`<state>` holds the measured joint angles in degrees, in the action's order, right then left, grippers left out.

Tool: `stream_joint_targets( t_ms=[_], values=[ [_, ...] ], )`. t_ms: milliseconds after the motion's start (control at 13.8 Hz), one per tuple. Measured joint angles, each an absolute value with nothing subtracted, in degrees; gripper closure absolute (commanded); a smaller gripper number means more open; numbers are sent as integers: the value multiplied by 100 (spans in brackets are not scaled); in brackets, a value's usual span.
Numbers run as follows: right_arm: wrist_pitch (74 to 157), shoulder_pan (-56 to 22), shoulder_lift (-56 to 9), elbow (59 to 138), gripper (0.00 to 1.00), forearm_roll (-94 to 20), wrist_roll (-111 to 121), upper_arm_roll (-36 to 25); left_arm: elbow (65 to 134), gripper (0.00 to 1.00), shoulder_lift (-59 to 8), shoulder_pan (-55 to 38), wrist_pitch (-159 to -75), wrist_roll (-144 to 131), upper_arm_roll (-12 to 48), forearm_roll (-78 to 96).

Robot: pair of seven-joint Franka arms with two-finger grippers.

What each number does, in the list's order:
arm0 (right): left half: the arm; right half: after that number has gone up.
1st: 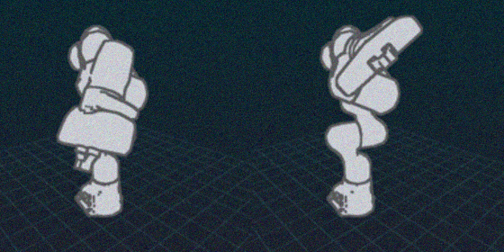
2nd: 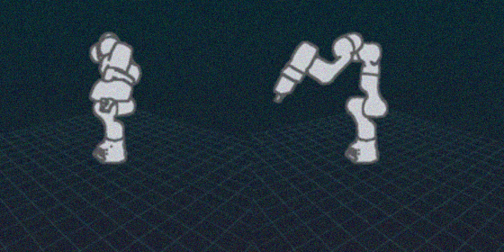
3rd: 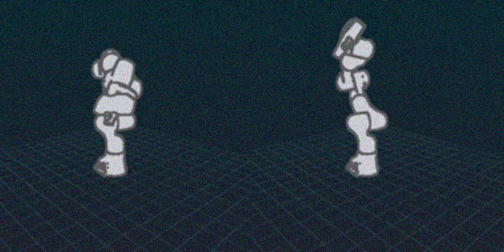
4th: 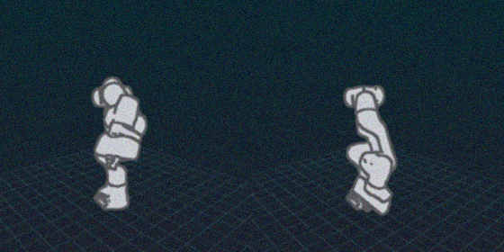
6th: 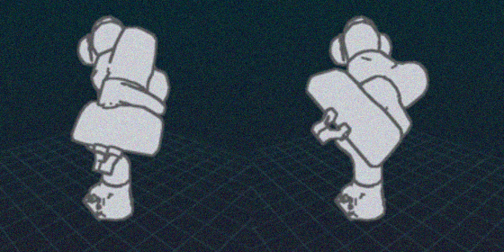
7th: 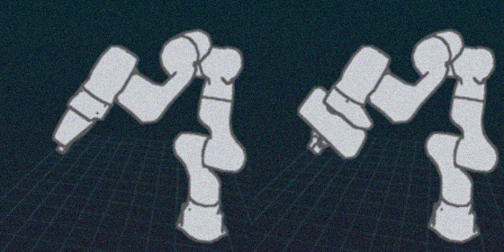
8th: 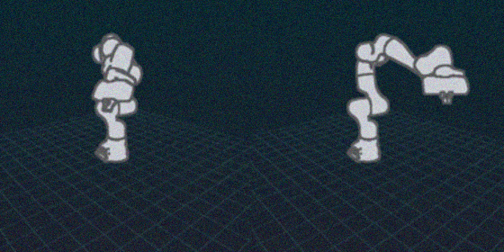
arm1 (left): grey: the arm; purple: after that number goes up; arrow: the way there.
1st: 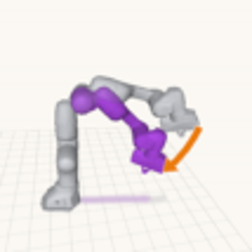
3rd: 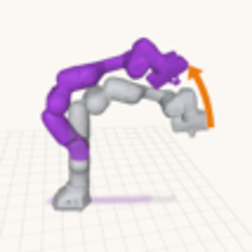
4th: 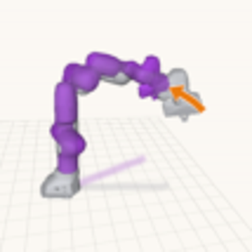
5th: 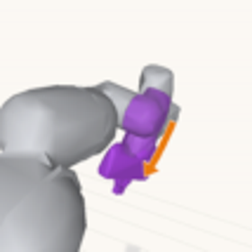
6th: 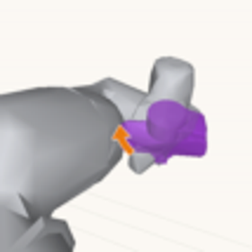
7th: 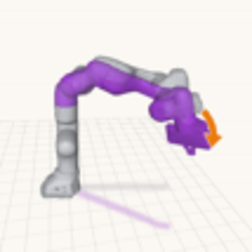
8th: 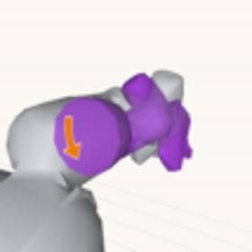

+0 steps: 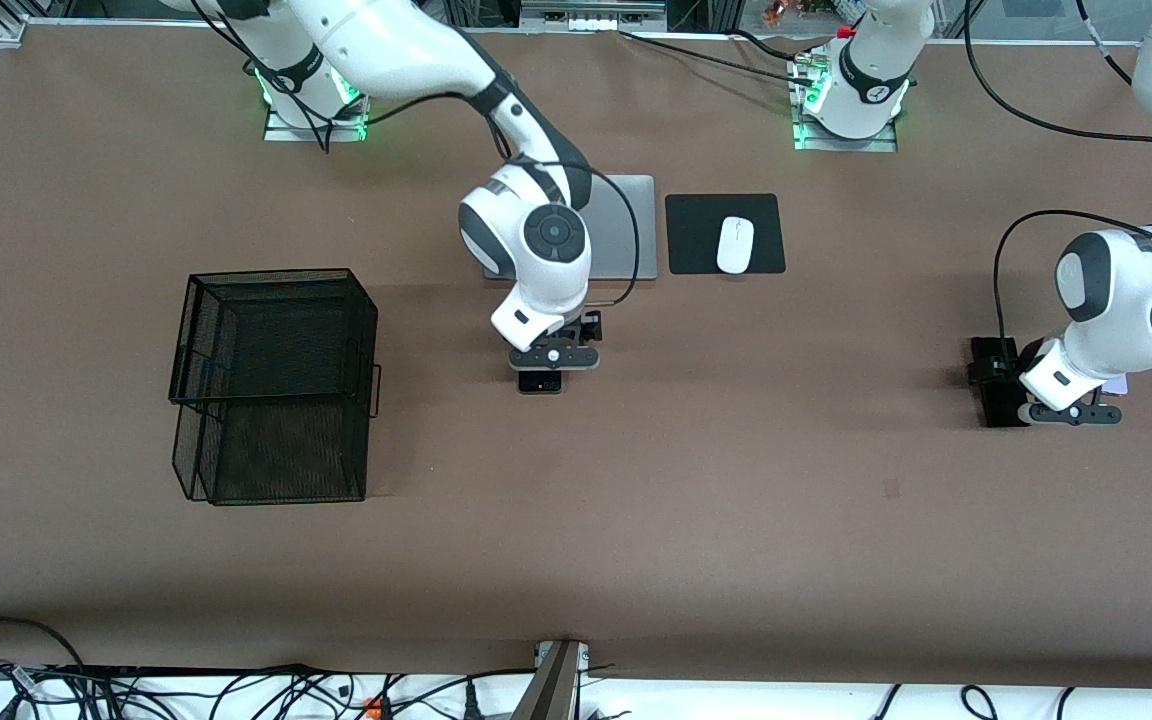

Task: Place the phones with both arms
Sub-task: 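Reach the right gripper to the flip while the left gripper reaches the slab, then grasp the flip with the right gripper while the left gripper grasps the slab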

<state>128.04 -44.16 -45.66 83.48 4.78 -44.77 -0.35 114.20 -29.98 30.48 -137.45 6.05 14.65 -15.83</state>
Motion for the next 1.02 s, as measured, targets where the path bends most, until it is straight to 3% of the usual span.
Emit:
stream_joint_targets(
  t_ms=[726,798,871,1016],
  values=[
    [13328,-4342,-4714,8672,0,621,-4221,-84,11438,0,-3361,3358,-14177,618,1470,-1586],
    [13355,-4343,-4714,8690,21,622,-4217,-84,11438,0,-3363,3371,-14179,622,1476,-1586],
    [13379,-4343,-4714,8694,50,622,-4211,-84,11437,0,-3364,3381,-14179,626,1480,-1585],
    [13422,-4337,-4710,8692,89,626,-4205,-85,11438,0,-3371,3398,-14181,636,1483,-1586]
  ],
)
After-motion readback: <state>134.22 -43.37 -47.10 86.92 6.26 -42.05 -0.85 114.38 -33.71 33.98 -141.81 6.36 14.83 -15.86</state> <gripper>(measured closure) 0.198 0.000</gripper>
